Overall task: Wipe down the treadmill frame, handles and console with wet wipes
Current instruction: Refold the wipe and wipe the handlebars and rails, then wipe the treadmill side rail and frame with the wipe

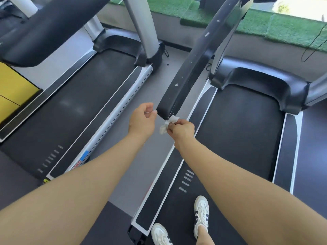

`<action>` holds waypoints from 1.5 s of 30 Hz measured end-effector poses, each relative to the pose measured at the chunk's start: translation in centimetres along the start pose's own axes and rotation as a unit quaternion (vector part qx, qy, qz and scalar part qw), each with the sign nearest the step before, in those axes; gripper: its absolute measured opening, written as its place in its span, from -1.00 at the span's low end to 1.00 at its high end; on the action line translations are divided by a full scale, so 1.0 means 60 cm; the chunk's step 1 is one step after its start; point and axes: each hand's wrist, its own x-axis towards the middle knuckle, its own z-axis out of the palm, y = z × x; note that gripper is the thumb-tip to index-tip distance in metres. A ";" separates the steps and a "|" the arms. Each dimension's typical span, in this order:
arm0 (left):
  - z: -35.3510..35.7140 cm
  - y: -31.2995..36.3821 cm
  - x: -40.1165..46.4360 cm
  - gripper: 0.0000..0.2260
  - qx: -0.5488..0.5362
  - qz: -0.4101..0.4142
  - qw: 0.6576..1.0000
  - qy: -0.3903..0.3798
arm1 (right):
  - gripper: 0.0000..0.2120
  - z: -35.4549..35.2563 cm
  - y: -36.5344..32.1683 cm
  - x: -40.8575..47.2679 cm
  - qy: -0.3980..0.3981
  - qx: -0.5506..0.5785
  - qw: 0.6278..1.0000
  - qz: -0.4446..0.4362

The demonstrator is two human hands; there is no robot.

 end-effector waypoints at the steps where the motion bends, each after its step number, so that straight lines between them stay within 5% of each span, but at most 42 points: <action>1: -0.004 0.008 -0.001 -0.73 -0.001 0.002 1.000 0.001 | -0.78 -0.007 -0.009 -0.002 0.011 -0.038 0.999 -0.011; 10: 0.006 0.123 0.015 -0.78 0.012 0.021 0.999 0.026 | -0.78 -0.057 -0.158 -0.013 0.014 -0.114 0.990 -0.081; 19: 0.130 0.278 0.085 -0.79 0.011 -0.029 0.999 -0.012 | -0.80 -0.117 -0.365 0.049 -0.084 -0.168 0.973 -0.133; 31: 0.310 0.503 0.193 -0.72 -0.203 -0.037 0.964 -0.164 | -0.80 -0.240 -0.657 0.133 -0.133 -0.245 0.936 -0.214; 40: 0.399 0.595 0.379 -0.85 -0.311 -0.067 0.944 -0.092 | -0.83 -0.251 -0.828 0.264 -0.085 -0.295 0.921 -0.238; 45: 0.466 0.678 0.476 -0.87 -0.364 -0.098 0.918 -0.125 | -0.86 -0.259 -0.939 0.349 -0.050 -0.305 0.917 -0.252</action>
